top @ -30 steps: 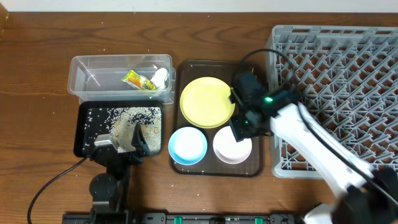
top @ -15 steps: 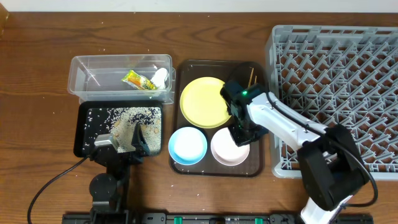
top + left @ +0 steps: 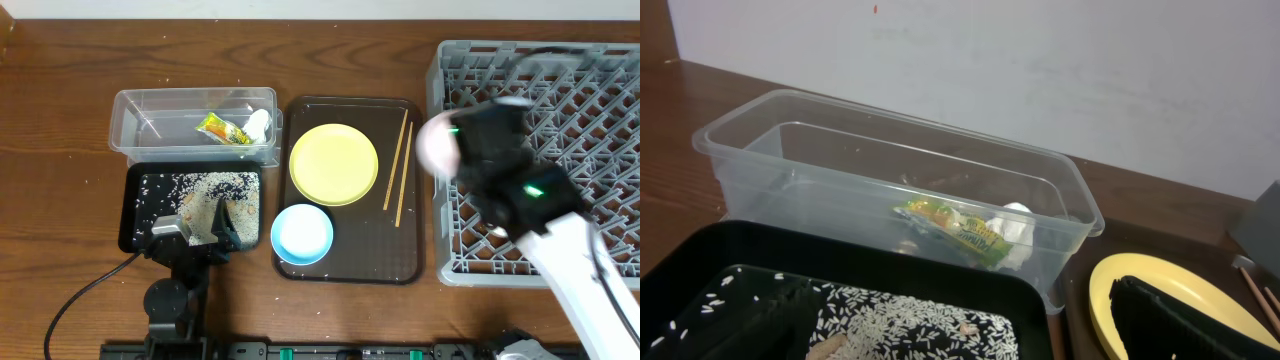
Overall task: Sort waste into correct bins and load items into the dishwasher rack
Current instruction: 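Carry the pink bowl with the right gripper and place it in the rack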
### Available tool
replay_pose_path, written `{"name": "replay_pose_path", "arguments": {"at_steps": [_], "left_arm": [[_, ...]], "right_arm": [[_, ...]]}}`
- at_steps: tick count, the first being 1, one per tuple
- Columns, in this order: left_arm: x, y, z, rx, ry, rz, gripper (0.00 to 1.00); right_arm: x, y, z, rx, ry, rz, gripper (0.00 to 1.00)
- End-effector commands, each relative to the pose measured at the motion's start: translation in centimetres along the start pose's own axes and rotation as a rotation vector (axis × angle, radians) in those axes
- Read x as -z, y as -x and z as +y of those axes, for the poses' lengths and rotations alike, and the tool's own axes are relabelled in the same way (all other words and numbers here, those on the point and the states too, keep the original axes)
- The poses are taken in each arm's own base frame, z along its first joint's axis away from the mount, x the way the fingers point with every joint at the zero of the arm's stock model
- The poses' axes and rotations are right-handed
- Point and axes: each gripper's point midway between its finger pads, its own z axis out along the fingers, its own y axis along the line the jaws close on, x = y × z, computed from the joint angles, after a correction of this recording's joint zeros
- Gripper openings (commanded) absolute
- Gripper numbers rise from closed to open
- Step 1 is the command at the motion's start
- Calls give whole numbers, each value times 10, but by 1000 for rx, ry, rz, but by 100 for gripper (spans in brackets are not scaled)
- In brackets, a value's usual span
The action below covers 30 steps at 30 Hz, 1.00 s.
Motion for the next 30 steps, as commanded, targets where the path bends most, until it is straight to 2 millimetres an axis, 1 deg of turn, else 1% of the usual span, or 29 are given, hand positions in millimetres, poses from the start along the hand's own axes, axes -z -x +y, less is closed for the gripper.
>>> {"name": "replay_pose_path", "arguments": {"at_steps": [1,4,7,8,10,15,19,20,23,25,26,28,29,30], "left_arm": [[-1,-15,7,11,25,42,96],[-1,-15,7,11,25,42,96],[-1,-15,7,11,25,42,96],[-1,-15,7,11,25,42,96],[-1,-15,7,11,25,42,96],[-1,-15,7,11,25,42,96],[-1,-15,7,11,25,42,96],[-1,-15,7,11,25,42,96],[-1,-15,7,11,25,42,96],[-1,-15,7,11,25,42,96],[-1,-15,7,11,25,42,96],[-1,-15,7,11,25,42,96],[-1,-15,7,11,25,42,96],[-1,-15,7,11,25,42,96]], "right_arm": [[8,41,-69,-198,-316,-216,1],[3,52,-97,-238,-460,-263,1],[-8,56,-116,-239,-595,-283,1],[-14,55,-121,-221,-653,-280,1],[-28,51,-126,-167,-728,-249,1],[-75,31,-123,-41,-808,-131,1],[-105,13,-110,44,-819,-57,1],[-110,9,-107,61,-815,-41,1],[-125,-8,-89,123,-769,24,1],[-127,-15,-79,166,-752,43,1],[-126,-17,-72,192,-743,45,3],[-123,-18,-63,217,-725,40,13],[-120,-18,-59,227,-715,34,25],[-117,-18,-54,239,-703,27,46]]}}
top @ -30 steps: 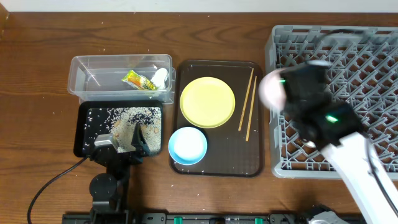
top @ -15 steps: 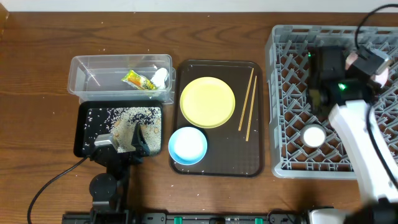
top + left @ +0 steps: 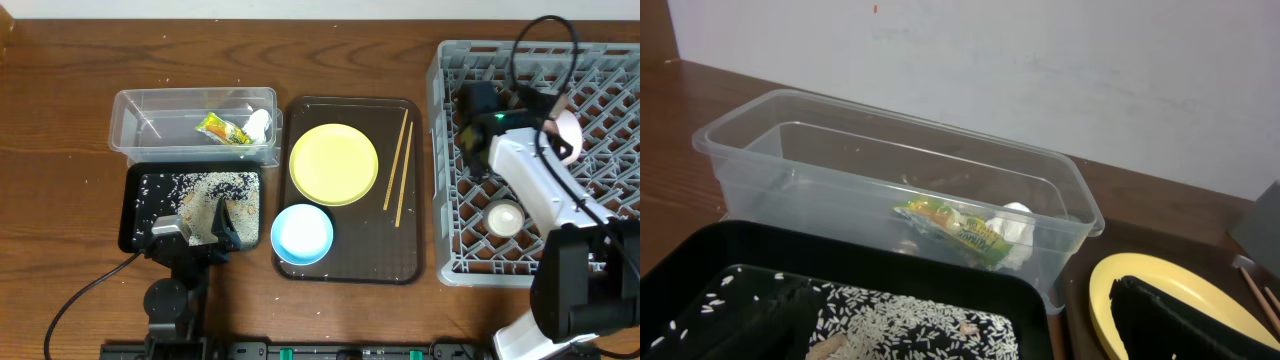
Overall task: Sort waste into correct bins and load items into the dishwasher rack
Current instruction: 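Carry the pink bowl with the right gripper and place it in the rack, then grasp the blue bowl rim with the right gripper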
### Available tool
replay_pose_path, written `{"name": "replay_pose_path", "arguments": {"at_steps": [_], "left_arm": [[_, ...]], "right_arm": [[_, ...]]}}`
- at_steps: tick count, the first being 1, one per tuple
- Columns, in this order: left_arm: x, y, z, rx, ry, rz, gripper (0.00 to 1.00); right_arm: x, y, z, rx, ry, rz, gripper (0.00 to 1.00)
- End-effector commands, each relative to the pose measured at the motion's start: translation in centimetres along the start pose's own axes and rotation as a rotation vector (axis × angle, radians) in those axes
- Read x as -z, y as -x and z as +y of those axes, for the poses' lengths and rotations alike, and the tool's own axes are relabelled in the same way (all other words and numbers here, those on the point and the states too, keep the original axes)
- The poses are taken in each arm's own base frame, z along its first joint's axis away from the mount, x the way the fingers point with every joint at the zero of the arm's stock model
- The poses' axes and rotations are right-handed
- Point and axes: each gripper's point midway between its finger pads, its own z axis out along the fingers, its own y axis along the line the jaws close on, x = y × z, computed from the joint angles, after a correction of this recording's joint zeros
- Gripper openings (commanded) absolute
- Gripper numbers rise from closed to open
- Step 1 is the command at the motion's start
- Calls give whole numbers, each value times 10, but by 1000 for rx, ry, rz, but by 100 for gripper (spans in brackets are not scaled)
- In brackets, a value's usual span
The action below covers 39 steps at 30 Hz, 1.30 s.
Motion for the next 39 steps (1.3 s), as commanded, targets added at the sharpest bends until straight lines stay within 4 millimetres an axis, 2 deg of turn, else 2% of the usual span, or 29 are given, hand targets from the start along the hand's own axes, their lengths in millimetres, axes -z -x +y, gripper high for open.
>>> {"name": "replay_pose_path", "arguments": {"at_steps": [1,10,13,15,18,19,22,24,27,31,34,36,38,39], "left_arm": [[-1,-15,7,11,25,42,96],[-1,-15,7,11,25,42,96],[-1,-15,7,11,25,42,96],[-1,-15,7,11,25,42,96],[-1,-15,7,11,25,42,96],[-1,-15,7,11,25,42,96],[-1,-15,7,11,25,42,96],[-1,-15,7,11,25,42,96],[-1,-15,7,11,25,42,96],[-1,-15,7,11,25,42,96],[-1,-15,7,11,25,42,96],[-1,-15,7,11,25,42,96],[-1,-15,7,11,25,42,96],[-1,-15,7,11,25,42,96]], "right_arm": [[24,5,9,25,43,-51,57],[93,3,34,0,349,-76,57],[129,1,48,57,508,-106,57],[163,-4,63,131,661,-133,57],[230,-25,94,313,968,-186,57],[260,-38,105,387,1104,-196,58],[330,-81,122,537,1419,-160,58],[354,-108,130,621,1513,-117,58],[353,-138,147,712,1479,-64,57],[332,-179,169,842,1389,44,48],[319,-200,175,870,1332,140,40],[323,-211,178,899,1365,189,36],[328,-217,179,913,1389,205,24],[328,-217,179,914,1390,203,22]]}}
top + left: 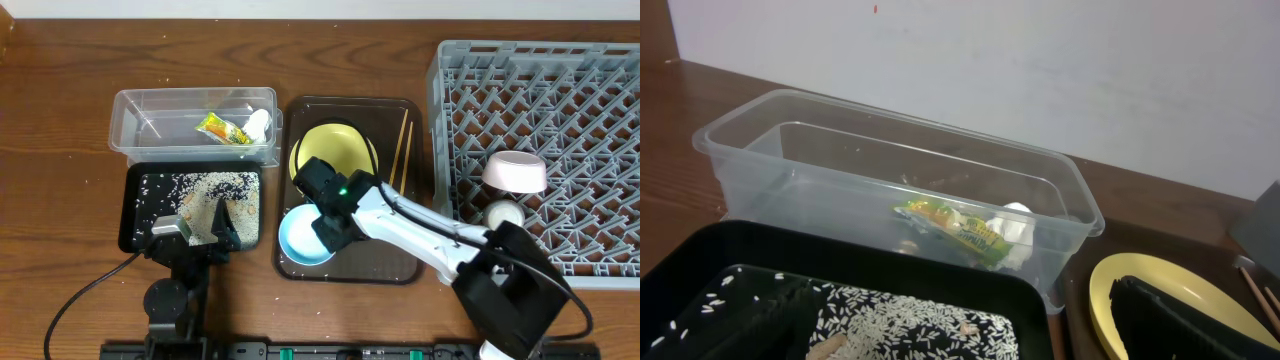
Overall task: Sort waste into correct bins and load items into the dishwasher rack
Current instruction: 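Grasp the blue bowl rim with the right gripper, then carry the blue bowl into the rack and release it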
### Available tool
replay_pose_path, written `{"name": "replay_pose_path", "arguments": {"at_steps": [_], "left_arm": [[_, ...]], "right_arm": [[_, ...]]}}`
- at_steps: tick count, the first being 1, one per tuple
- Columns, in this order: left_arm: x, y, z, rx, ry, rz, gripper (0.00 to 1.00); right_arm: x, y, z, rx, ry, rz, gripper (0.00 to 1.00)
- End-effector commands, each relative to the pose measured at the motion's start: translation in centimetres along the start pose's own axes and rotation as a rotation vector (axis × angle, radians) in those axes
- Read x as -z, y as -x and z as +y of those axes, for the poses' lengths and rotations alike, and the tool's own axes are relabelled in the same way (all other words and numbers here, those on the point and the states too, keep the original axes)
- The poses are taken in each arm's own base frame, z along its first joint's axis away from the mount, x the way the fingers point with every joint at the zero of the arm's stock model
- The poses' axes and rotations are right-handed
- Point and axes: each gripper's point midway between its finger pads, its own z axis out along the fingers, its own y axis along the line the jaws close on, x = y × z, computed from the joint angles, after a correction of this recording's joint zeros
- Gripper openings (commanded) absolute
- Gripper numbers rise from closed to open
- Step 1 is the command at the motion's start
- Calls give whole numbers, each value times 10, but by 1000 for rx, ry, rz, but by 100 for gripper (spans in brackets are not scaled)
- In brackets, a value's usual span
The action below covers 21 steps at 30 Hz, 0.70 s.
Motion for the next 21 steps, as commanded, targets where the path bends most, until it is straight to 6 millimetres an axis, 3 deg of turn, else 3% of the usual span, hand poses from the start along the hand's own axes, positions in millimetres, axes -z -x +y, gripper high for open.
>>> {"name": "replay_pose_path", "arguments": {"at_steps": [1,3,6,9,14,16,18,21], "left_arm": [[-1,-15,7,11,25,41,96],[-1,-15,7,11,25,41,96],[-1,-15,7,11,25,41,96],[-1,-15,7,11,25,41,96],[-1,-15,7,11,25,41,96],[-1,-15,7,11,25,41,96],[-1,-15,7,11,25,41,96],[-1,-15,7,11,25,41,96]], "right_arm": [[2,0,14,3,61,3,14],[4,1,8,-6,30,-7,1],[15,4,-17,-64,-81,-41,1],[49,13,-53,-145,-218,-143,1],[151,23,-148,-361,-552,-446,1],[200,14,-194,-495,-729,-570,1],[255,-9,-245,-659,-926,-682,1],[297,-42,-290,-807,-1112,-721,1]]}}
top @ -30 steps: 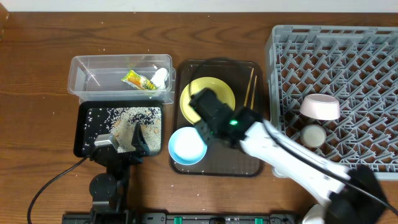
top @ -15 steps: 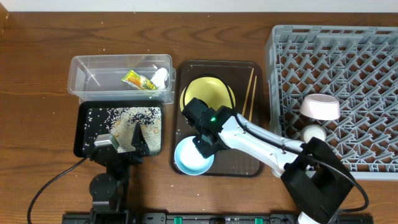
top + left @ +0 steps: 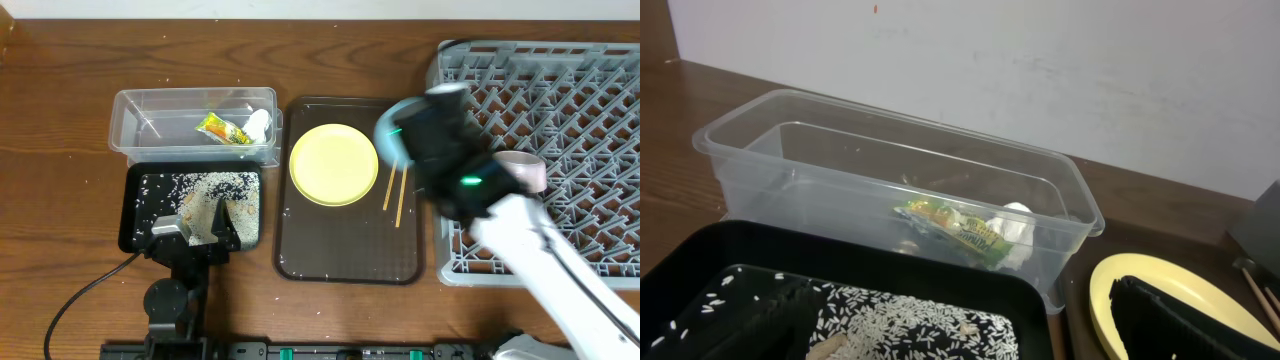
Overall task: Sort waste into correct bins and load items into the dishwasher rack
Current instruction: 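Carry the blue bowl into the rack and release it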
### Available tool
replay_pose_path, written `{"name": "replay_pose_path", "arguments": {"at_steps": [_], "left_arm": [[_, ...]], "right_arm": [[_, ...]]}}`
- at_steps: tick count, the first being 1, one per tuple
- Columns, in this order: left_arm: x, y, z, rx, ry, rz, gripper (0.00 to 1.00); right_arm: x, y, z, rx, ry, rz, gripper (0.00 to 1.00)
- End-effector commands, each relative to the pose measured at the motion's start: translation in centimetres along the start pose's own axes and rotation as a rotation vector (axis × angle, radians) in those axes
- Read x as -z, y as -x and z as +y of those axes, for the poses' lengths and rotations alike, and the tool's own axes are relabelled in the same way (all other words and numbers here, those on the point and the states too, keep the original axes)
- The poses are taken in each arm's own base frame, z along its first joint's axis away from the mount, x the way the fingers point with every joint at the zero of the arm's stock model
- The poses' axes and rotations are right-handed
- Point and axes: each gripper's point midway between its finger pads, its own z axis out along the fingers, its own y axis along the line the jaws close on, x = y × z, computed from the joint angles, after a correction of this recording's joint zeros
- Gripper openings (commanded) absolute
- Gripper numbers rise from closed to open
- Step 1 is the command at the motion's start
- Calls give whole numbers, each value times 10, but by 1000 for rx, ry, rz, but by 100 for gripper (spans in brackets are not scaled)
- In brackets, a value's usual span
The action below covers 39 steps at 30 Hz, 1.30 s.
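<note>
My right gripper [image 3: 400, 135] hangs over the right edge of the brown tray [image 3: 350, 262], beside the grey dishwasher rack [image 3: 585, 90]. It is shut on the light blue bowl [image 3: 384, 140], of which only a rim shows. A pink bowl [image 3: 522, 170] lies in the rack. On the tray lie the yellow plate [image 3: 334, 163] and two chopsticks [image 3: 398, 192]. My left gripper [image 3: 190, 232] rests open over the black tray of rice [image 3: 200, 190]; its dark fingers [image 3: 1170, 320] stand wide apart.
A clear bin [image 3: 195, 125] behind the black tray holds a yellow-green wrapper [image 3: 950, 225] and a white scrap [image 3: 1015, 222]. My right arm crosses the rack's front left corner and hides what lies under it. Brown table surrounds everything.
The right gripper was down at the blue bowl on the tray's front left. Now it is higher, by the tray's right edge, with the bowl in it. The left arm has not moved.
The right gripper held the pink bowl at the rack's left side, then farther right over the rack. Then the pink bowl lay in the rack and the gripper was at the blue bowl on the tray. Now the blue bowl is off the tray, near the rack.
</note>
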Motion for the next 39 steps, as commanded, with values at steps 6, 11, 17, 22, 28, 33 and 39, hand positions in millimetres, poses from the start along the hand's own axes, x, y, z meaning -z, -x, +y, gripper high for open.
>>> {"name": "replay_pose_path", "arguments": {"at_steps": [6,11,17,22,28,33,39], "left_arm": [[-1,-15,7,11,25,41,96],[-1,-15,7,11,25,41,96],[-1,-15,7,11,25,41,96],[-1,-15,7,11,25,41,96],[-1,-15,7,11,25,41,96],[-1,-15,7,11,25,41,96],[-1,-15,7,11,25,41,96]], "right_arm": [[-17,25,-191,-220,-709,-83,1],[-45,-9,-243,-189,-869,77,1],[-77,-50,-272,-126,-966,257,1],[-98,-74,-270,-48,-976,360,1],[-112,-89,-267,71,-1014,435,1],[-123,-94,-252,109,-974,454,6],[-135,-91,-215,158,-830,451,27]]}}
